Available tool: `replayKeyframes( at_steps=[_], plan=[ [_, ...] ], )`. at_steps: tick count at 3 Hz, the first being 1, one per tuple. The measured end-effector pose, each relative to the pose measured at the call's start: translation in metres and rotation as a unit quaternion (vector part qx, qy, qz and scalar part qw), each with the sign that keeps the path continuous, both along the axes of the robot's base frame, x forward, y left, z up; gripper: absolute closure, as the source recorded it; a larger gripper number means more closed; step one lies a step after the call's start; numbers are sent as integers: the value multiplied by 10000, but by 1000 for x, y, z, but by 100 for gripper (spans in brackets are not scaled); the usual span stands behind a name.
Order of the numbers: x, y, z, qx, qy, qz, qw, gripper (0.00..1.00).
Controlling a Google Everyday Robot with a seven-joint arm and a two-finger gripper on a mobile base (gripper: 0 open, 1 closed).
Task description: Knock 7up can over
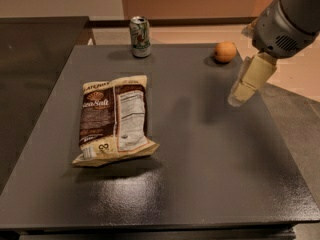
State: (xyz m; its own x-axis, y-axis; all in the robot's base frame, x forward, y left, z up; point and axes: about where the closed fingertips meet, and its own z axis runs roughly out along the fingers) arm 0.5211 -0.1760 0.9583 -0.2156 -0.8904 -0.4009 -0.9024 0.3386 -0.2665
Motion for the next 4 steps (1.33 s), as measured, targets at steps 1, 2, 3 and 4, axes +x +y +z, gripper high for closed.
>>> replayKeyframes(
  at_steps=[1, 2, 3, 4],
  plan=[
    [40, 18, -8, 396, -65, -67, 9992, 0],
    [80, 34, -18, 702, -164, -152, 9973, 0],
    [116, 48, -28, 998, -269, -259, 9943, 0],
    [152, 65, -40, 1377, -304, -370, 9893, 0]
  ],
)
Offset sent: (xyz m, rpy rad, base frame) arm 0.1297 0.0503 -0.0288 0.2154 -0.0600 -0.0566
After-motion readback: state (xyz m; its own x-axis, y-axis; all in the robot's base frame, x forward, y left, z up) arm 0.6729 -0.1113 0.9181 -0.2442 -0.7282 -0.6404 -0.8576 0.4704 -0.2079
